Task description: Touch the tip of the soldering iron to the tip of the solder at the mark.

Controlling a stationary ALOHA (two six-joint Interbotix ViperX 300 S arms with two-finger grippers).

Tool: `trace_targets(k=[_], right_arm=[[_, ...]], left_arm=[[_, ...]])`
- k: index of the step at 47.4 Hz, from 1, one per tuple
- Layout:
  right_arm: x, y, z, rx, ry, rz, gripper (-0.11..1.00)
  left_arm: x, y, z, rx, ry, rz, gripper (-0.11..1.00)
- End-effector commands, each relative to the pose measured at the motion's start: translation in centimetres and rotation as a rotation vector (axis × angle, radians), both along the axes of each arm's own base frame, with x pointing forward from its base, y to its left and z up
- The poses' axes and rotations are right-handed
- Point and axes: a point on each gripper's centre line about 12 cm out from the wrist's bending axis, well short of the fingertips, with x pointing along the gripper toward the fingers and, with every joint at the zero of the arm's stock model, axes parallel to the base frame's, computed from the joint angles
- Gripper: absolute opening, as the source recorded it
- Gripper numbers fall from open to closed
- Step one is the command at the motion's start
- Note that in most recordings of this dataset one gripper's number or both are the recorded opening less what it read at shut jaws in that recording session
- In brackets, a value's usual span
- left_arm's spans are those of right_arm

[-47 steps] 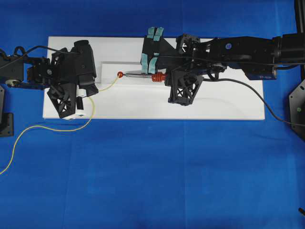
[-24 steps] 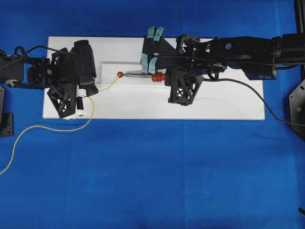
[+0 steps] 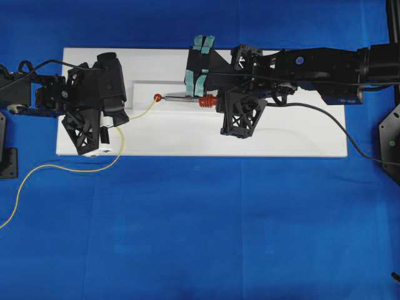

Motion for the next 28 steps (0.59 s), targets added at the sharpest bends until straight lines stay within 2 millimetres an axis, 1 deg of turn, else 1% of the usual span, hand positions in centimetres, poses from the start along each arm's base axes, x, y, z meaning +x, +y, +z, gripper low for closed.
trace_targets(k=[1,28], right_arm=[[0.57,-0.05,1.35,-0.009,-0.039,0.003,0.06],[0.53,-0.04,1.3,-0.008,-0.038,0.002,0.06]], left_arm=[[0.5,0.1,0.82,0.005,-0.027,-0.001,0.03],[0.54,0.1,1.07,0.007,-0.036,-0.002,0.03]])
